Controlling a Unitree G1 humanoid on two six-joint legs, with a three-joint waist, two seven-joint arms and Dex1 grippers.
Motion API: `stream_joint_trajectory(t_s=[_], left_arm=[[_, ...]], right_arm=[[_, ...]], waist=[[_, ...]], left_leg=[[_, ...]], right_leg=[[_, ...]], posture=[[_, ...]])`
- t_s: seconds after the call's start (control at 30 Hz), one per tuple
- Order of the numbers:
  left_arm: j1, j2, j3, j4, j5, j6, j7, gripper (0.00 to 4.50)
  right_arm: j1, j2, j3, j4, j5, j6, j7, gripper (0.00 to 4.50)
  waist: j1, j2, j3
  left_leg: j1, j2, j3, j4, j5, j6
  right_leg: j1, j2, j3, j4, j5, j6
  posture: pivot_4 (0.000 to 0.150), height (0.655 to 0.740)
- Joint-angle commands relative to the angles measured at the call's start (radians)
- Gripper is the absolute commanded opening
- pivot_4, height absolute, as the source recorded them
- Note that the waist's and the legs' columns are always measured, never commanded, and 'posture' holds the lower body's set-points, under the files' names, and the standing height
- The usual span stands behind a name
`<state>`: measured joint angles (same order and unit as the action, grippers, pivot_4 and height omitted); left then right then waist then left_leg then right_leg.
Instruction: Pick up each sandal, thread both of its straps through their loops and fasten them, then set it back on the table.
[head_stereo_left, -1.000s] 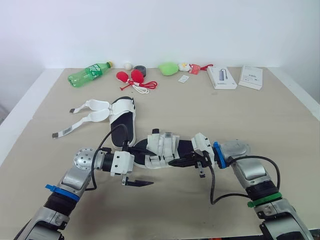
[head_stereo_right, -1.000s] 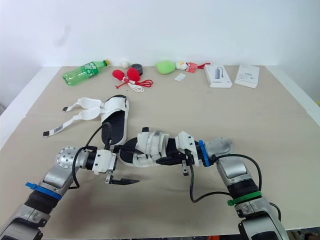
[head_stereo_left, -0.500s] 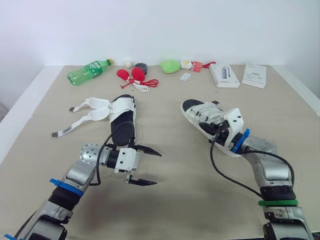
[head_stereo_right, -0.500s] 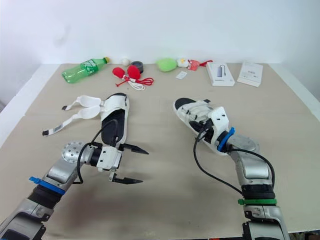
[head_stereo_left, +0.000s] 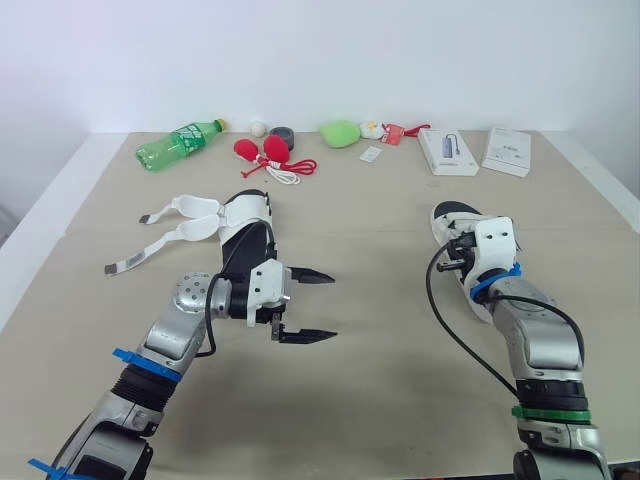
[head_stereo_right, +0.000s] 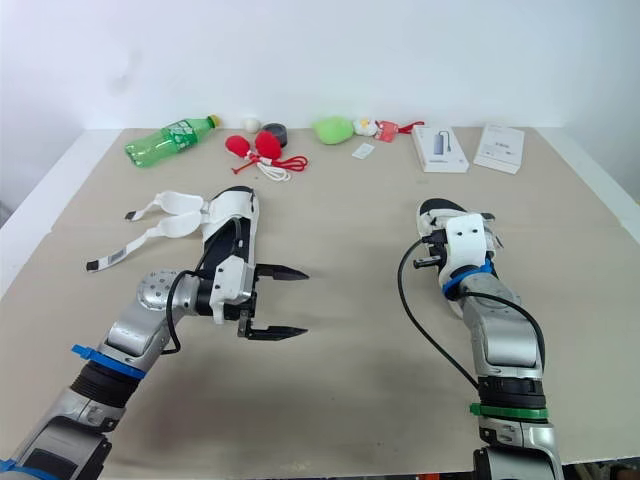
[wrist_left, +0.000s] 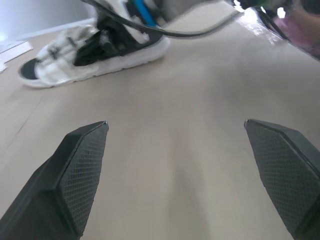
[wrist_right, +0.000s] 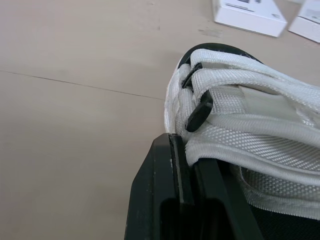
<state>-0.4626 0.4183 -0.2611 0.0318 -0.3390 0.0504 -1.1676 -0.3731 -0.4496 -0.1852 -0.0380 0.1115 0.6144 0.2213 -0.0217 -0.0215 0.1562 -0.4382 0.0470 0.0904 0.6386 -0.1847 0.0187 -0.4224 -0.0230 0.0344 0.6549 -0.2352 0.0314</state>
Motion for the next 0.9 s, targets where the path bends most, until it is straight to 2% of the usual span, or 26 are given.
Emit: stream_joint_trajectory(t_s=[0.03, 0.23, 0.47, 0.57, 0.63, 0.67, 0.8, 0.83, 0.9], left_arm=[[-0.008, -0.010, 0.046, -0.077, -0.064, 0.124, 0.059, 4.50], [-0.011, -0.019, 0.062, -0.145, -0.114, 0.243, 0.097, 4.50], [-0.011, -0.012, 0.055, -0.155, -0.104, 0.242, 0.087, 4.50], [-0.013, -0.011, 0.051, -0.151, -0.099, 0.234, 0.080, 4.50], [-0.012, -0.010, 0.047, -0.151, -0.095, 0.228, 0.075, 4.50], [-0.012, -0.009, 0.045, -0.150, -0.092, 0.224, 0.072, 4.50], [-0.014, -0.009, 0.041, -0.143, -0.082, 0.211, 0.060, 4.50], [-0.015, -0.010, 0.041, -0.140, -0.080, 0.208, 0.058, 4.50], [-0.016, -0.012, 0.040, -0.134, -0.074, 0.202, 0.054, 4.50]], right_arm=[[-0.004, 0.004, -0.035, -0.054, -0.022, 0.010, -0.059, 0.06], [0.002, 0.044, -0.073, -0.064, 0.007, 0.032, -0.104, 0.06], [0.014, 0.067, -0.096, -0.081, 0.044, 0.039, -0.097, 0.06], [0.014, 0.063, -0.098, -0.089, 0.060, 0.046, -0.087, 1.03], [0.020, 0.045, -0.082, -0.098, 0.063, 0.045, -0.063, 2.06], [0.025, 0.035, -0.073, -0.105, 0.069, 0.048, -0.042, 2.34], [0.052, -0.021, -0.039, -0.144, 0.087, 0.055, 0.051, 4.26], [0.059, -0.035, -0.032, -0.153, 0.088, 0.065, 0.064, 4.42], [0.064, -0.051, -0.039, -0.181, 0.103, 0.116, 0.072, 4.42]], waist=[[0.000, 0.000, 0.000], [0.000, 0.000, 0.000], [0.000, 0.000, 0.000], [0.000, 0.000, 0.000], [0.000, 0.000, 0.000], [0.000, 0.000, 0.000], [0.000, 0.000, 0.000], [0.000, 0.000, 0.000], [0.000, 0.000, 0.000]], left_leg=[[0.000, 0.000, 0.000, 0.000, 0.000, 0.000], [0.000, 0.000, 0.000, 0.000, 0.000, 0.000], [0.000, 0.000, 0.000, 0.000, 0.000, 0.000], [0.000, 0.000, 0.000, 0.000, 0.000, 0.000], [0.000, 0.000, 0.000, 0.000, 0.000, 0.000], [0.000, 0.000, 0.000, 0.000, 0.000, 0.000], [0.000, -0.001, 0.000, 0.000, 0.000, 0.000], [0.000, 0.000, 0.000, 0.000, 0.000, 0.000], [0.000, -0.001, 0.000, 0.000, 0.000, 0.000]], right_leg=[[0.000, 0.000, 0.000, 0.000, 0.000, 0.000], [0.000, 0.000, 0.000, 0.000, 0.000, 0.000], [0.000, 0.000, 0.001, 0.000, 0.000, 0.000], [0.000, 0.000, 0.001, 0.000, 0.000, 0.000], [0.000, 0.000, 0.001, 0.000, 0.000, 0.000], [0.000, 0.000, 0.001, 0.000, 0.000, 0.000], [0.000, 0.000, 0.001, 0.000, 0.000, 0.001], [0.000, 0.000, 0.001, 0.000, 0.000, 0.001], [0.000, 0.000, 0.001, 0.000, 0.000, 0.001]], posture=[[0.150, 0.7400], [0.150, 0.7400], [0.150, 0.7400], [0.150, 0.7400], [0.150, 0.7400], [0.150, 0.7400], [0.150, 0.7400], [0.150, 0.7400], [0.150, 0.7400]])
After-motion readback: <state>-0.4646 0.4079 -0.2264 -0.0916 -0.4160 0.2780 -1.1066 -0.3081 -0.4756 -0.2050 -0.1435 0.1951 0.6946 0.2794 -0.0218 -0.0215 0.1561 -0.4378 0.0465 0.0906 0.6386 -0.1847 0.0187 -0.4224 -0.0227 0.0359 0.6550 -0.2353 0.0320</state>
